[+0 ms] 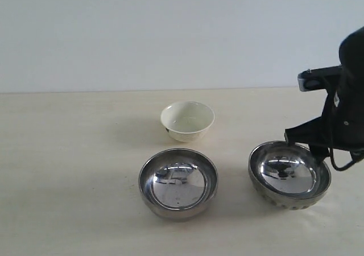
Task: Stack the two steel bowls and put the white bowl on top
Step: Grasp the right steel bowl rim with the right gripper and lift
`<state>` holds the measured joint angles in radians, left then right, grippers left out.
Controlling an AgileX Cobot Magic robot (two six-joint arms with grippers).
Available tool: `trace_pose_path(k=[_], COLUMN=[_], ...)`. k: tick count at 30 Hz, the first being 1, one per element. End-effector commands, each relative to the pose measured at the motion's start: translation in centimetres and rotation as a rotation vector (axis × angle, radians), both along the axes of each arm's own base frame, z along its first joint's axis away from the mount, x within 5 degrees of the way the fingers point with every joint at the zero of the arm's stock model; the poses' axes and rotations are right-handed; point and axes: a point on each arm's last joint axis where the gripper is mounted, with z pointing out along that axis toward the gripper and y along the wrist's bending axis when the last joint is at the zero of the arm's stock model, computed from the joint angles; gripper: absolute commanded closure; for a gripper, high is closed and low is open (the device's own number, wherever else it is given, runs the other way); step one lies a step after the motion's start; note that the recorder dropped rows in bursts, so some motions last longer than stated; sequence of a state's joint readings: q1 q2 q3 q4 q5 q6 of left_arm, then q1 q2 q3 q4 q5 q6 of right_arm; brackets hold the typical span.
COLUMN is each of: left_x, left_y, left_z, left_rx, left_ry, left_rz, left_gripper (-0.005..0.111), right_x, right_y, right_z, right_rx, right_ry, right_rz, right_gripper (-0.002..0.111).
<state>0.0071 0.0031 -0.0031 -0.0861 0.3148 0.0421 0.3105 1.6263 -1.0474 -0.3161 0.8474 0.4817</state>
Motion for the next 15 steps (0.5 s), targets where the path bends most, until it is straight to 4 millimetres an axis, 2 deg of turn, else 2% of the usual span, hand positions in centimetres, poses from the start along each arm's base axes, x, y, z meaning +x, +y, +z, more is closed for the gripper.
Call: trace_pose_path(k=[1,8,15], left_x=[0.0,0.0,0.0], left_y=[0.0,0.0,0.0], left_z=[0.0,0.0,0.0], left_rx=[-0.005,-0.005,-0.005], left_ry=[-0.007,-0.007,-0.007], left_rz=[-0.003,-0.003,-0.003], left_gripper=[0.103,0.103,0.103], right_x=[-0.2,-0.3,0.1], right_y=[-1.0,-1.0,-0.9], right_z=[-1.6,-3.2,-5.7], right_rx=[0.056,0.139,0.123], right_ry=[-0.057,-0.13,-0.056], right_rz=[-0.009,-0.021,-0.03], right_gripper=[0.055,0.055,0.055])
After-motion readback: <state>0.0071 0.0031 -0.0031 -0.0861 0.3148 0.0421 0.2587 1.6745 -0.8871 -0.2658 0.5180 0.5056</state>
